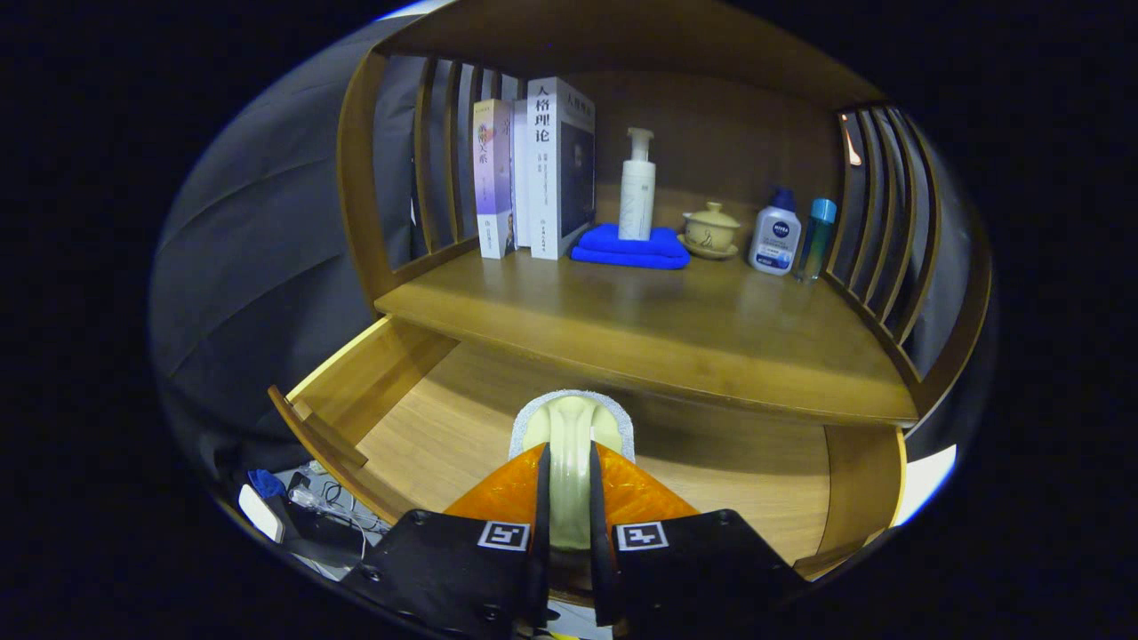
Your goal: Pull open the drawer, take out the items inside it, and place them on the countertop above the cabinet.
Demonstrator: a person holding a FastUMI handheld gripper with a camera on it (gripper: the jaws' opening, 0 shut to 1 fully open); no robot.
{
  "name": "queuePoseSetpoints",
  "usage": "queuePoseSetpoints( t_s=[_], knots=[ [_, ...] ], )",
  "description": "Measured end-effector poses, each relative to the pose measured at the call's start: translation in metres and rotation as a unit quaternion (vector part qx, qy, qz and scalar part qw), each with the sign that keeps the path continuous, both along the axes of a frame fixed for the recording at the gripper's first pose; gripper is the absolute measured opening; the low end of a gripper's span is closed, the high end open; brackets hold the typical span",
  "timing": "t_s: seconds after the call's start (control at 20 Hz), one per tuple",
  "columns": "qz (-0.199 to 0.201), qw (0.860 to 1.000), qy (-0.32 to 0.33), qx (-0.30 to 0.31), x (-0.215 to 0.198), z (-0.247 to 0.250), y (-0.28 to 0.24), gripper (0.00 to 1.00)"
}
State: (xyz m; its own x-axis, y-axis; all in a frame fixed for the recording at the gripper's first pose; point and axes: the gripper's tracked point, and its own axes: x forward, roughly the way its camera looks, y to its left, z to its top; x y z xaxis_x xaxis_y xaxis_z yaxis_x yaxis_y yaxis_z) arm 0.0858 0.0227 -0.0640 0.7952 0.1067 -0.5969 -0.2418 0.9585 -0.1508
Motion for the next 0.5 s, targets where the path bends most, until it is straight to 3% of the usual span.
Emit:
queuePoseSetpoints(
  t_s=[0.5],
  knots=[
    [0.002, 0.998, -0.054, 0.024, 0.004, 0.052, 0.003, 0.21]
  ],
)
